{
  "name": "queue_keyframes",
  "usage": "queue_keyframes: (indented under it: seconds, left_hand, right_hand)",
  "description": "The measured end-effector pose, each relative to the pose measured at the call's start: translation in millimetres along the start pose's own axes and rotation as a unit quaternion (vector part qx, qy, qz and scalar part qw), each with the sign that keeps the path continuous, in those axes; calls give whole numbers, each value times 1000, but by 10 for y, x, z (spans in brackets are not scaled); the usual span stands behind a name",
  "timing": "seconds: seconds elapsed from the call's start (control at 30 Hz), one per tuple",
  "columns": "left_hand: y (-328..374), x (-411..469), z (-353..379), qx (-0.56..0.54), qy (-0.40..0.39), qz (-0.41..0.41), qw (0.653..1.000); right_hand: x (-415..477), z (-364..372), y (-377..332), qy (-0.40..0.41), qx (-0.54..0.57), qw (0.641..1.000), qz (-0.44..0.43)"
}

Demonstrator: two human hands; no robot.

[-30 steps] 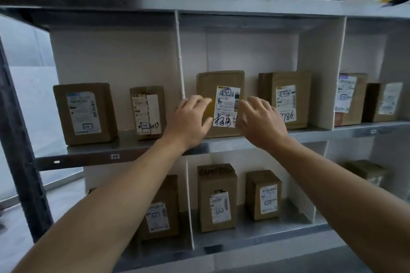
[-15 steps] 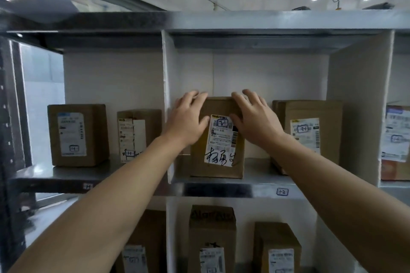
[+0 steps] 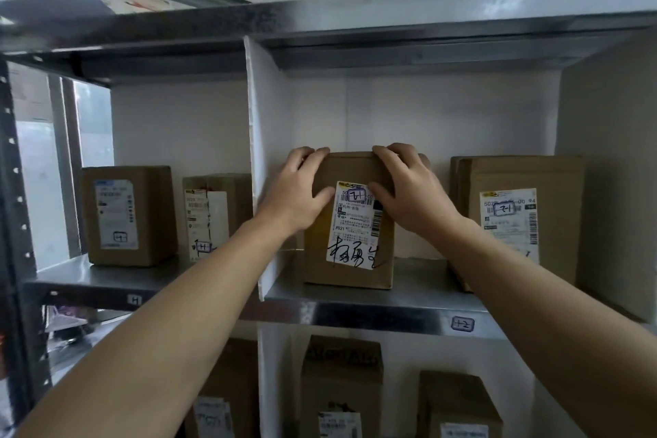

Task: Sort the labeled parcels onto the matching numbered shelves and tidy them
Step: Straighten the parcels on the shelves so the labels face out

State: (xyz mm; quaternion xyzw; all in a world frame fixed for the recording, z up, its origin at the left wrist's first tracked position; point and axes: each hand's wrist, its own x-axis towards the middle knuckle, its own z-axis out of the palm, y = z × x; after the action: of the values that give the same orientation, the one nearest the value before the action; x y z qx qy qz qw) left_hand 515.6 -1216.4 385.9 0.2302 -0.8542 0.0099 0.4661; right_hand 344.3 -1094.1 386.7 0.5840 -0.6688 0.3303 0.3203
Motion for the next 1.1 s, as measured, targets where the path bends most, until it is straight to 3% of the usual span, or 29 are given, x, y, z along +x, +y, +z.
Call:
queue_keyframes:
  seconds: [0.3,0.73,0.9,1.1]
  left_hand:
    - [-3,-6,33,5,18,-1,1000]
    - [71,-82,-11,27,45,-19,998]
    - [176,-213,-127,10,72,40,997]
    - [505,-325,-71,-15,45,107,993]
  right_hand:
    - [23,105,12,5,41,999,23]
    - [-73,-43,-58,22,7,999,26]
    - [-277,-271,-72,34,-62,997,21]
    - [-585,-684,82,27,-162,986,12]
